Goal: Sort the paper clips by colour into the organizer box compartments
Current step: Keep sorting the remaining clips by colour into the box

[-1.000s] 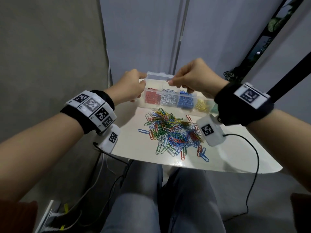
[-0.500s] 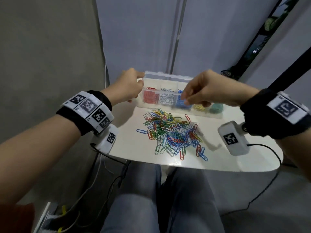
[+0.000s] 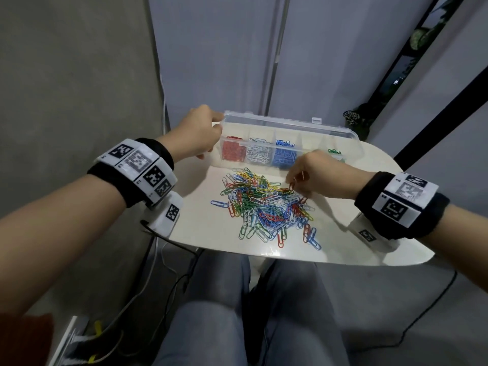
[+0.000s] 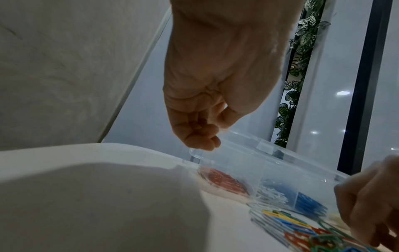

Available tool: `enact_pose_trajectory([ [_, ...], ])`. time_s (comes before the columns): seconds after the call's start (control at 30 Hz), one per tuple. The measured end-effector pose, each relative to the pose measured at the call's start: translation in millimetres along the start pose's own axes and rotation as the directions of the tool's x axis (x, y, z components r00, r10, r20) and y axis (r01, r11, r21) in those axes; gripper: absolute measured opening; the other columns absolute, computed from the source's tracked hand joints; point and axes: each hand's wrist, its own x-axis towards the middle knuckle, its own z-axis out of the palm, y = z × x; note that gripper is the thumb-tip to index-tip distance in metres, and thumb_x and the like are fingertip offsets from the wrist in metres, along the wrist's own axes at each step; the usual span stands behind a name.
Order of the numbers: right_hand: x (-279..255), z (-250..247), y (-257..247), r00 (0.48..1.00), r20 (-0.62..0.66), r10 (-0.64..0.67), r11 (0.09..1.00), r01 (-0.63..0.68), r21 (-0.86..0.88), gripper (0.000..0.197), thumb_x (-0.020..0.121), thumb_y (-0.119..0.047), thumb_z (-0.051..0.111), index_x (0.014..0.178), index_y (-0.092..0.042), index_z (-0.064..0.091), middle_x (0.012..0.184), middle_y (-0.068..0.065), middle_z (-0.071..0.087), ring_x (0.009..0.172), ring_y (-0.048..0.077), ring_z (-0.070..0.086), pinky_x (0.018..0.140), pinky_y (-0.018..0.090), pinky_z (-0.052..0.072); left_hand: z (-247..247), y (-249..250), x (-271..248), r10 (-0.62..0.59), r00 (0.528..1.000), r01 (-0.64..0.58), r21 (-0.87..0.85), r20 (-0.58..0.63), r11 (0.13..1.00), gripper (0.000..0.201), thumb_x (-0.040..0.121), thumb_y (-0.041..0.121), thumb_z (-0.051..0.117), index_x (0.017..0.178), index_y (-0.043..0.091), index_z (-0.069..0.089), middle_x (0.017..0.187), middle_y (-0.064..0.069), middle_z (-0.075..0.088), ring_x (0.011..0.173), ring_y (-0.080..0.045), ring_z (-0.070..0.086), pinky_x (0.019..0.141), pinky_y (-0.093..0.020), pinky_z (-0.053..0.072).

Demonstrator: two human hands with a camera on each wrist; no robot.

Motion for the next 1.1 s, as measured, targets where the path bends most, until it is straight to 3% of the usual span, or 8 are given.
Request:
enact_pose_trajectory([
  [0.07, 0.1, 1.4, 3.5, 1.000, -0.002, 0.022, 1.000, -0.022, -0.009, 0.020, 0.069, 0.005, 0.065, 0.074, -0.012, 0.075, 0.074, 0.001, 0.071, 0.067, 0.014, 0.063, 0.068, 0.031, 0.053, -0.2, 0.3, -0.8, -0.003, 1.000, 0.003, -0.002, 0.001, 1.000, 0.046, 0.097, 0.011, 0.040, 0.143, 0.008, 0.045, 0.067, 0.000, 0.056, 0.053, -0.015, 0.054, 0.048, -0.032, 0.054],
  [0.17, -2.0, 1.9, 8.2, 0.998, 0.011, 0.063, 0.998, -0.063, 0.001, 0.018, 0.070, 0.007, 0.062, 0.066, -0.009, 0.071, 0.067, -0.001, 0.068, 0.061, -0.002, 0.058, 0.063, 0.026, 0.050, -0.4, 1.0, -1.4, -0.003, 1.000, 0.003, -0.003, 0.004, 1.000, 0.047, 0.097, 0.011, 0.039, 0.143, 0.008, 0.046, 0.067, -0.001, 0.056, 0.053, -0.015, 0.054, 0.048, -0.032, 0.054],
  [0.27, -4.8, 2.2, 6.9, 0.994, 0.068, 0.090, 0.996, -0.089, -0.019, 0.019, 0.073, 0.005, 0.059, 0.066, -0.011, 0.063, 0.068, -0.001, 0.065, 0.064, 0.013, 0.057, 0.058, 0.027, 0.045, -0.3, 2.4, -2.4, -0.004, 1.000, 0.004, -0.008, -0.003, 1.000, 0.046, 0.096, 0.009, 0.039, 0.142, 0.007, 0.046, 0.065, 0.002, 0.054, 0.050, -0.014, 0.052, 0.052, -0.036, 0.057],
  [0.4, -9.5, 5.5, 5.6, 0.996, 0.079, 0.033, 0.999, -0.031, -0.031, 0.026, 0.080, 0.001, 0.062, 0.065, -0.018, 0.052, 0.073, 0.000, 0.059, 0.066, 0.015, 0.052, 0.057, 0.022, 0.037, 0.4, 3.1, -3.7, -0.009, 1.000, 0.009, -0.013, -0.008, 1.000, 0.046, 0.097, 0.009, 0.039, 0.143, 0.006, 0.045, 0.066, 0.003, 0.052, 0.049, -0.014, 0.051, 0.050, -0.035, 0.056],
  [0.53, -21.0, -4.8, 10.1, 1.000, 0.004, -0.009, 0.987, 0.008, 0.160, 0.016, 0.080, 0.001, 0.069, 0.076, -0.014, 0.064, 0.069, -0.004, 0.060, 0.059, 0.005, 0.047, 0.057, 0.016, 0.037, -0.7, 4.1, -4.9, -0.010, 1.000, 0.010, -0.011, -0.006, 1.000, 0.046, 0.097, 0.009, 0.039, 0.143, 0.007, 0.045, 0.065, 0.001, 0.053, 0.048, -0.014, 0.050, 0.048, -0.033, 0.054],
  [0.7, -30.2, -1.2, 11.7, 0.993, 0.100, -0.059, 0.980, 0.038, 0.198, 0.022, 0.078, -0.006, 0.076, 0.094, -0.021, 0.072, 0.076, -0.010, 0.067, 0.060, 0.000, 0.052, 0.058, 0.013, 0.037, -0.7, 5.0, -5.4, -0.013, 1.000, 0.013, -0.021, -0.002, 1.000, 0.047, 0.097, 0.008, 0.038, 0.143, 0.006, 0.044, 0.066, 0.000, 0.053, 0.049, -0.015, 0.051, 0.051, -0.036, 0.055],
  [0.93, -24.4, 7.3, 8.0, 0.998, 0.056, 0.007, 0.984, -0.017, 0.175, 0.007, 0.078, -0.010, 0.078, 0.082, -0.015, 0.076, 0.077, -0.003, 0.070, 0.062, 0.002, 0.051, 0.057, 0.010, 0.037, -0.8, 5.7, -6.0, -0.011, 1.000, 0.011, -0.026, -0.006, 1.000, 0.045, 0.097, 0.008, 0.038, 0.141, 0.006, 0.047, 0.064, -0.001, 0.053, 0.048, -0.014, 0.050, 0.050, -0.035, 0.055],
  [1.1, -28.9, -5.1, 9.4, 0.998, -0.022, 0.060, 0.981, -0.055, 0.188, 0.007, 0.080, -0.013, 0.077, 0.076, -0.009, 0.072, 0.063, -0.007, 0.059, 0.056, 0.008, 0.047, 0.052, 0.013, 0.036, -1.3, 5.0, -5.6, -0.021, 1.000, 0.021, -0.039, -0.003, 0.999, 0.045, 0.098, 0.009, 0.039, 0.142, 0.006, 0.045, 0.065, 0.001, 0.051, 0.049, -0.015, 0.050, 0.050, -0.035, 0.055],
])
